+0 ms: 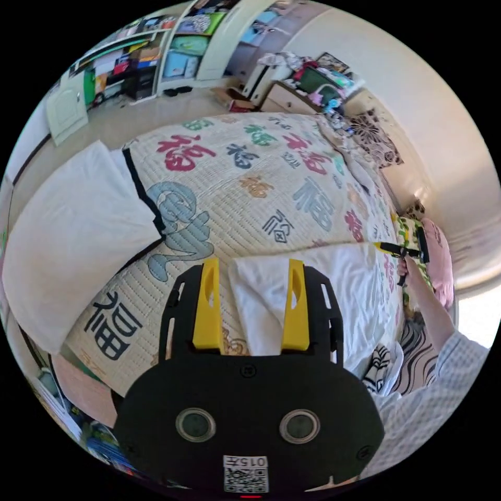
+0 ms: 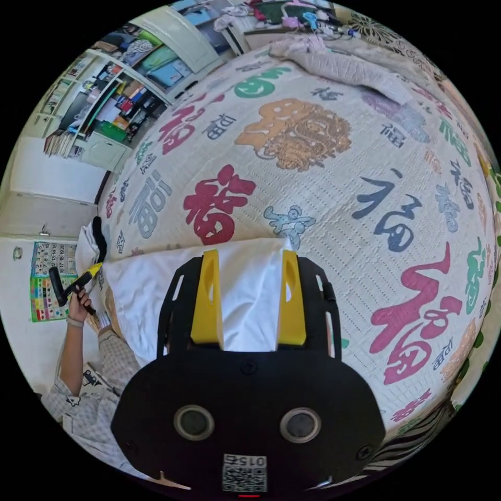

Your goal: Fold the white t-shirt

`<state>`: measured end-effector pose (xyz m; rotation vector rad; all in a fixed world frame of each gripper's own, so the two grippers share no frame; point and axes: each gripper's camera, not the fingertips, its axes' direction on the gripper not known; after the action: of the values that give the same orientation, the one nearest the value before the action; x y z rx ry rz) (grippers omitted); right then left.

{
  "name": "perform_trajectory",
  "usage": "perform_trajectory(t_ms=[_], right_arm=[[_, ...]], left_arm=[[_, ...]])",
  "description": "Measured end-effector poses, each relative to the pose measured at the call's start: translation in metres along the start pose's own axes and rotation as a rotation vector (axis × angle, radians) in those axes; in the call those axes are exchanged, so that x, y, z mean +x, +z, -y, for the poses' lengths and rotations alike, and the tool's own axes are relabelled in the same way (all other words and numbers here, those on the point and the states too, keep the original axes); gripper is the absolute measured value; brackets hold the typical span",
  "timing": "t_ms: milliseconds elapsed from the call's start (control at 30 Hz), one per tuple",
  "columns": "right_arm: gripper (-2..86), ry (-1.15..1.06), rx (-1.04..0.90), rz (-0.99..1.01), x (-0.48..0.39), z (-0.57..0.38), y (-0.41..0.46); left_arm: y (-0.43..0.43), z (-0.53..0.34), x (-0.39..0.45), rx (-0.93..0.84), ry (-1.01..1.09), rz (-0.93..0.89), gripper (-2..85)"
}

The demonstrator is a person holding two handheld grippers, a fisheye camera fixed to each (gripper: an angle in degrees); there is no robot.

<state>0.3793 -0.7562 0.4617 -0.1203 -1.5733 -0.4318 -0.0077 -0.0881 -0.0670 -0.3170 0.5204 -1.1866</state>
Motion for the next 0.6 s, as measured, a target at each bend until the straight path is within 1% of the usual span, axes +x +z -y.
perform_trajectory(t_ms=[33, 67, 100, 133, 167, 200, 233, 400, 533, 600], right_arm=[[14.8, 0.003, -0.033, -0.032, -0.003, 0.004, 0.009], [13.0, -0.002, -0.035, -0.117, -0.01, 0.005, 0.012], [11.5, -0.016, -0.044, -0.16, -0.014, 0.005, 0.014], [8.3, -0.085, -0.067, -0.203, -0.024, 0.004, 0.016], [4.7, -0.137, -0.093, -0.211, -0.032, 0.003, 0.018], [2.9, -0.148, -0.098, -0.208, -0.034, 0.003, 0.018], [1.9, -0.163, -0.097, -0.211, -0.038, 0.003, 0.015], [0.0, -0.14, -0.015, -0.17, -0.041, 0.008, -0.01], [-0.5, -0.166, 0.028, -0.178, -0.059, 0.022, -0.026], [-0.6, -0.198, 0.052, -0.194, -0.075, 0.031, -0.031]], left_arm=[[0.014, 0.002, -0.004, -0.044, -0.023, 0.004, 17.1], [0.025, 0.003, -0.007, -0.082, -0.029, 0.018, 16.2], [0.026, 0.002, -0.007, -0.078, -0.026, 0.046, 15.8], [0.024, 0.0, -0.006, -0.075, -0.018, 0.112, 12.2], [0.023, 0.0, -0.005, -0.08, 0.023, 0.115, 8.0], [0.022, -0.001, -0.005, -0.092, 0.048, 0.096, 5.5], [0.02, 0.0, -0.006, -0.126, 0.088, 0.023, 2.6], [-0.02, 0.002, -0.019, -0.041, 0.122, -0.033, 0.5], [-0.043, 0.007, -0.019, -0.017, 0.199, 0.013, 0.1], [-0.049, 0.011, -0.027, -0.015, 0.201, 0.017, 0.0]])
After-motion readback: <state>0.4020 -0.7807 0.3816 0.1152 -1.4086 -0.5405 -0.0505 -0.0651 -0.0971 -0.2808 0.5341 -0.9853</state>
